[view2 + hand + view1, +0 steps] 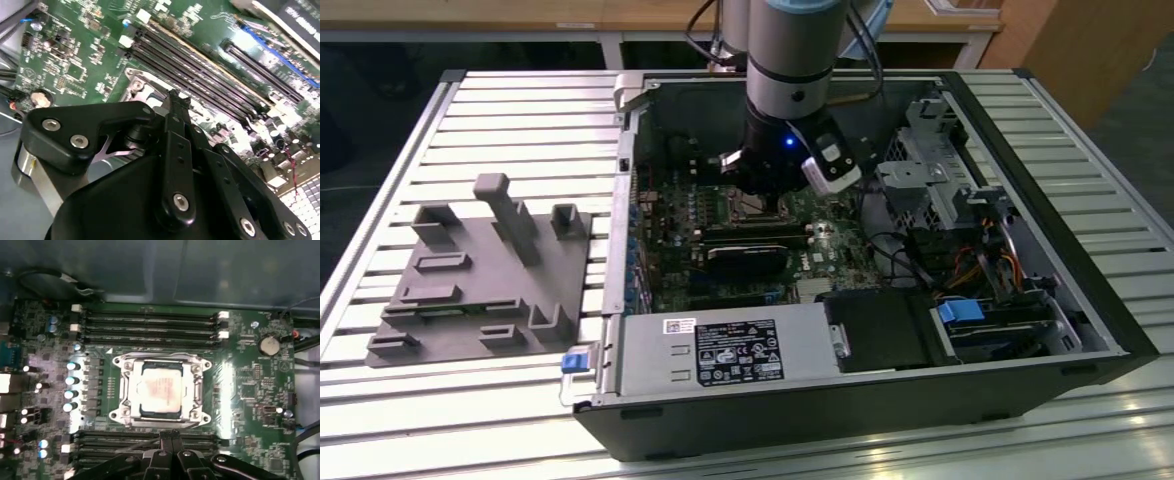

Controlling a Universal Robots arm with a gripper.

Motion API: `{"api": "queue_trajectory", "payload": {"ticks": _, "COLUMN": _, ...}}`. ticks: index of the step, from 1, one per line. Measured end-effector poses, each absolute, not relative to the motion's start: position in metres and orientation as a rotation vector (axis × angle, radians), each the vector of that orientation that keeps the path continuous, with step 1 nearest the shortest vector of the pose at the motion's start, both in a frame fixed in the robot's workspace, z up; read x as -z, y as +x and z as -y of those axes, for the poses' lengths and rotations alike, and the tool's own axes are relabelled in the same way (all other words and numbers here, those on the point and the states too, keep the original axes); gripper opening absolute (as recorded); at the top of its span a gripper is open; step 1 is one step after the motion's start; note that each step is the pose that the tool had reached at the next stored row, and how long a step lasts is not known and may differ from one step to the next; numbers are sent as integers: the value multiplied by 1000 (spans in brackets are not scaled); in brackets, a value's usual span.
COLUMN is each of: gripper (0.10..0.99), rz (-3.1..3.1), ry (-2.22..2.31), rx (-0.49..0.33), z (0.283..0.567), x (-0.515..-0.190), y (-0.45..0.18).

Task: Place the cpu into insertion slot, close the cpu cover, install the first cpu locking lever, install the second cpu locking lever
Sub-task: 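Install the second cpu locking lever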

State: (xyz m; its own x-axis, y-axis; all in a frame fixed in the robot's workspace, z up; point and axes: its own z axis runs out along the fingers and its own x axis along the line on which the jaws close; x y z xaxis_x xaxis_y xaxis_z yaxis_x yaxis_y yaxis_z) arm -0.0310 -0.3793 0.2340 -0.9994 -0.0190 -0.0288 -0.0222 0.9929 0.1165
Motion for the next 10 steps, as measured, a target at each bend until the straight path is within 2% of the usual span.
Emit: {"api": "queue_trajectory", "payload": {"ticks": 10, "gripper": 106, "rz": -3108, "ry": -32, "rx": -195, "z": 381, "x": -227, "y": -53}}
